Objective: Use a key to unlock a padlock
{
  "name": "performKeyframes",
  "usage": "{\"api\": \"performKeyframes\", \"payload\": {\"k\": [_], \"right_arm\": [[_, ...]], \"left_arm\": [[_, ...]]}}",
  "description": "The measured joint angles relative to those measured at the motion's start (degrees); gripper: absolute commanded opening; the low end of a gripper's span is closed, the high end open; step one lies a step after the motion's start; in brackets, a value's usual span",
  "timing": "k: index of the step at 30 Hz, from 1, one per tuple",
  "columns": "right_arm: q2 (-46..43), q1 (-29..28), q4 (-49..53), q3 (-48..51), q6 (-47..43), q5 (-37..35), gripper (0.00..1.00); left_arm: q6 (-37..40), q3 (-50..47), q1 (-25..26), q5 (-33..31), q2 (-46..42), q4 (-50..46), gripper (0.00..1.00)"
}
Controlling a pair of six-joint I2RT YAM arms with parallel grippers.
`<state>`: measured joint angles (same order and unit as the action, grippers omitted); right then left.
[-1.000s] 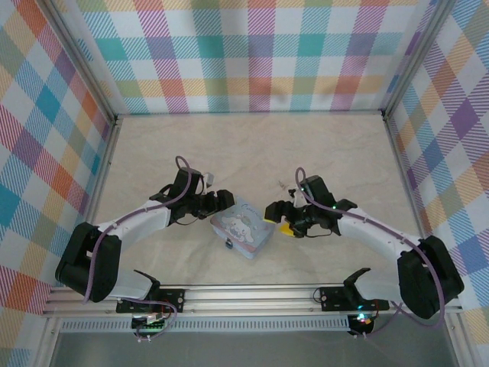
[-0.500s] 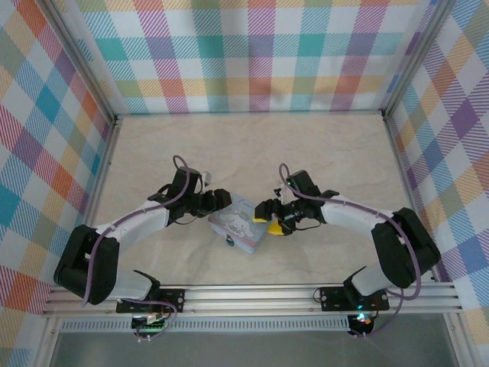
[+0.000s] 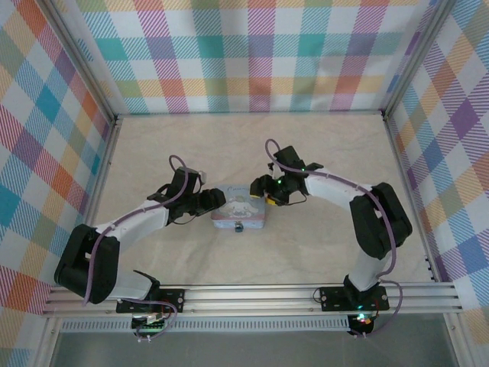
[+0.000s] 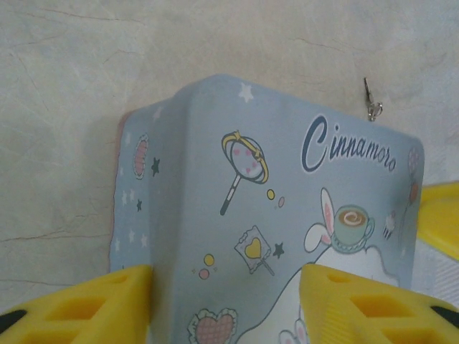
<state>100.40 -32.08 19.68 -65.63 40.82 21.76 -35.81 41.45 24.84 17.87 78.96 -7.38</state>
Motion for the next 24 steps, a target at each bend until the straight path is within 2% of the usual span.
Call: {"api": "performKeyframes", "payload": {"k": [6,18,21,24], "right_arm": [[4.2,0.9,1.6,-6.1,-3.7,-4.5,0.59],[4.9,1.8,2.5,-7.6,-5.4,-7.9,0.60],[4.9,2.0,2.5,-7.6,-5.4,-8.1,0.61],[4.9,2.1,2.5,-7.6,-5.5,-7.8,0.63]], "left_arm": [[-0.6,3.0,0.0,0.0,3.9,0.2,0.52],[0.7,11.1,0.0,-2.6,11.6,0.0,0.54],[0.7,12.0,0.0,-2.9,12.5,0.1,0.58],[0.6,12.1,0.0,-2.9,12.5,0.4,0.67]]}}
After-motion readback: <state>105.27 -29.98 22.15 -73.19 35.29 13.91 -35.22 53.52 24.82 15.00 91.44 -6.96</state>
